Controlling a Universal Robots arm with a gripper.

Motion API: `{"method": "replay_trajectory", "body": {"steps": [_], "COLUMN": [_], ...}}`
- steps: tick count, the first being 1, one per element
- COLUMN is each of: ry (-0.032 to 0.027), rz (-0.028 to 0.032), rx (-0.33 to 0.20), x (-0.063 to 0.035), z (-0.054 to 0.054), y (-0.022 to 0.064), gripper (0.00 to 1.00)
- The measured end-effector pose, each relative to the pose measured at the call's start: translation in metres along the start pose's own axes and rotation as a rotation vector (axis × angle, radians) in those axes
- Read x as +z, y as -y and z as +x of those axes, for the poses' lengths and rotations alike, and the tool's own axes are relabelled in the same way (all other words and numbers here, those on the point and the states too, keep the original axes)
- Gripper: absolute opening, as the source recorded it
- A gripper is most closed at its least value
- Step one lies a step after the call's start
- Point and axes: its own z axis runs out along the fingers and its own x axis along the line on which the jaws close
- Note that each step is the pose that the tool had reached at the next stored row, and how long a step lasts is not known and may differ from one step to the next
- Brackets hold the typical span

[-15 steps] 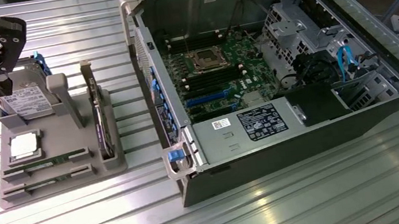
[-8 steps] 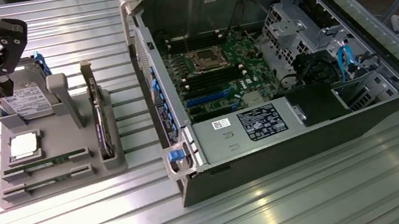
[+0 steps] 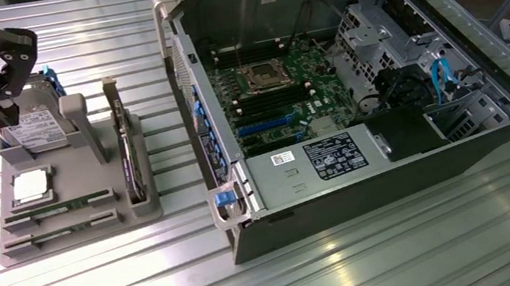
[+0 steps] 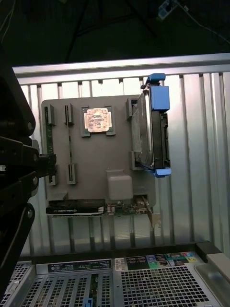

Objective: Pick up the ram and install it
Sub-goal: 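Pick up the ram and move it above insertion slot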

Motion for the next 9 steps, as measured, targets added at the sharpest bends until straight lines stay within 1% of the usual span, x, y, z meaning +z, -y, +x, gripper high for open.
{"method": "replay_trajectory", "body": {"steps": [4,9], "ry": [0.0000,0.0000], "rz": [0.0000,0.0001], "rx": [0.000,0.000], "x": [0.0037,0.0043], "z": [0.0001,0.0001], "y": [0.0002,0.0002], "gripper": [0.11,0.11]}}
